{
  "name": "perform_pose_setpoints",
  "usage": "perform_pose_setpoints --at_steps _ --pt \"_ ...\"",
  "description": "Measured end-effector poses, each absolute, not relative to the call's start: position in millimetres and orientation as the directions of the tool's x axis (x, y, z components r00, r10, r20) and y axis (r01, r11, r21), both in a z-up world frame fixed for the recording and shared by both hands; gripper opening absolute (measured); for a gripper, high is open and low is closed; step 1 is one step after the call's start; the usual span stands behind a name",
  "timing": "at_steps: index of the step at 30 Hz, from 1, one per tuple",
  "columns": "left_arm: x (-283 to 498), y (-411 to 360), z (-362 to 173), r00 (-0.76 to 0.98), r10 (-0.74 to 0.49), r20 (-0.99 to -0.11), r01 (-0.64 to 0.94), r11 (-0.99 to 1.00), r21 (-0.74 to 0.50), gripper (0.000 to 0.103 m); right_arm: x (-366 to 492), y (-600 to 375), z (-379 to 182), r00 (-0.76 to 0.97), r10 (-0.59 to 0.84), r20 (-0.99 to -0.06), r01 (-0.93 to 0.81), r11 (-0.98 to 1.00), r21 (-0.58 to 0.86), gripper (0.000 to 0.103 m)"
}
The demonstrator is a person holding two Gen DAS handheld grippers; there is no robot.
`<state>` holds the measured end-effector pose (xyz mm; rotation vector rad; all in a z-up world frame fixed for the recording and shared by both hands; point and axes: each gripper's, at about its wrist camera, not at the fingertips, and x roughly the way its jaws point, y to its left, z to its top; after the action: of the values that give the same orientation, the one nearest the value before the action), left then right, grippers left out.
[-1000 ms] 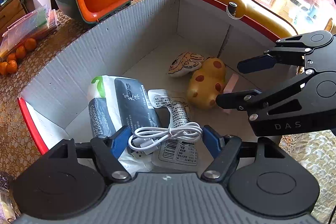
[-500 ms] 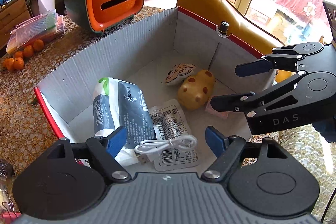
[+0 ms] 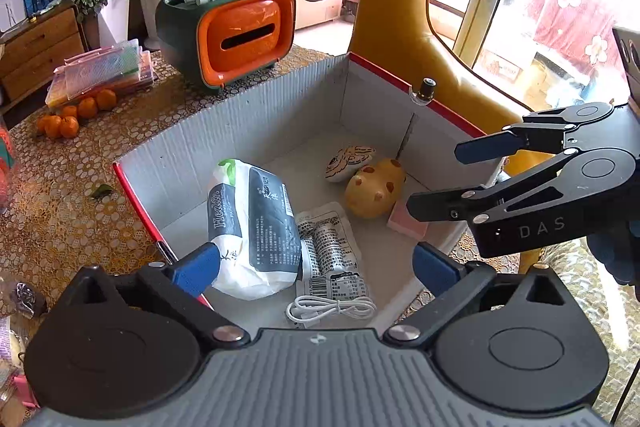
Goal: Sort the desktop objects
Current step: 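Withdraw both grippers from the box back toward the table items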
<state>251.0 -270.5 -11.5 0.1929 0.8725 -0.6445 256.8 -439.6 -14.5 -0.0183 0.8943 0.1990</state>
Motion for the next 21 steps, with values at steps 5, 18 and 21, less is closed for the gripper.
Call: perform_pose_setpoints --at_steps 5,18,21 --pt "230.0 -257.0 -1.7 0.490 -0.463 -0.738 0.594 0.798 -0.106 0.103 246.8 -426.7 -5.6 0.620 0.181 -0.763 -0.203 0.977 0.067 0.080" --pt "179.3 -198.0 16.1 0.553 -0.465 -0.692 0.551 0.826 -0.114 0.103 218.5 -383.7 9.1 0.628 0.235 -0.742 -0.251 0.963 0.093 0.085" --pt "169.0 -183.2 19.2 0.575 -0.455 -0.680 0.537 0.837 -0.106 0.103 211.4 -370.8 11.7 0.627 0.248 -0.738 -0.263 0.960 0.099 0.085"
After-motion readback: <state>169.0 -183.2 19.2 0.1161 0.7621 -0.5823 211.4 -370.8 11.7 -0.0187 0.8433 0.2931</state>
